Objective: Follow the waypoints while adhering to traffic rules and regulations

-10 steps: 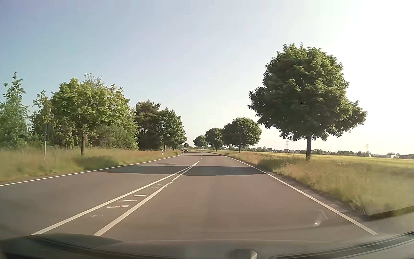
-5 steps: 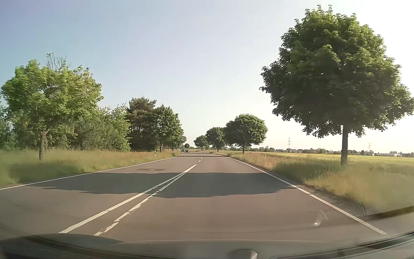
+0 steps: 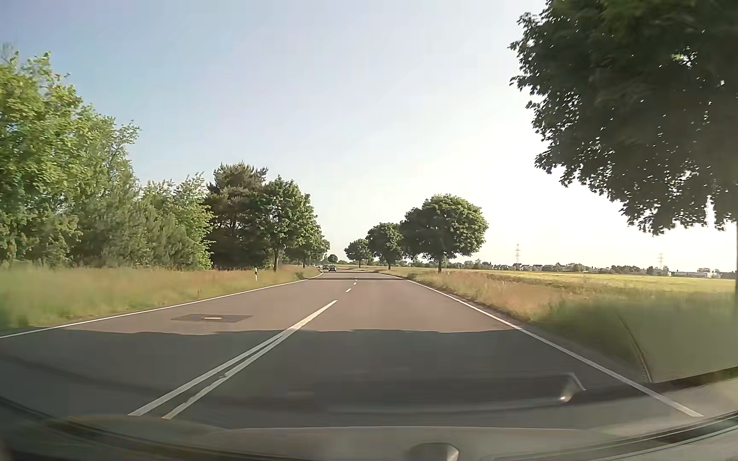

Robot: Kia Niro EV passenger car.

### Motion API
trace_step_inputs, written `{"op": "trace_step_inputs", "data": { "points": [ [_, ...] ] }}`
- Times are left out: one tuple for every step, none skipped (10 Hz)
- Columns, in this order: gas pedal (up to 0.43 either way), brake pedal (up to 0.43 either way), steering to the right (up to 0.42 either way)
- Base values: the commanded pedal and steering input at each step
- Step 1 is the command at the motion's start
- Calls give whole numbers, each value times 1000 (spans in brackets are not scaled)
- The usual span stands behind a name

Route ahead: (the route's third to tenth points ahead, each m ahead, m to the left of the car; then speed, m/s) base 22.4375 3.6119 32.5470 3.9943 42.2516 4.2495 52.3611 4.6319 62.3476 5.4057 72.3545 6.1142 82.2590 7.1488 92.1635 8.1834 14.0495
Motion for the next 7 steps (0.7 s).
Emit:
{"op": "trace_step_inputs", "data": {
  "points": [
    [197, 30, 0],
    [197, 30, 0],
    [197, 30, 0],
    [197, 30, 0],
    [197, 30, 0],
    [197, 30, -1],
    [197, 30, 0]
  ]
}}
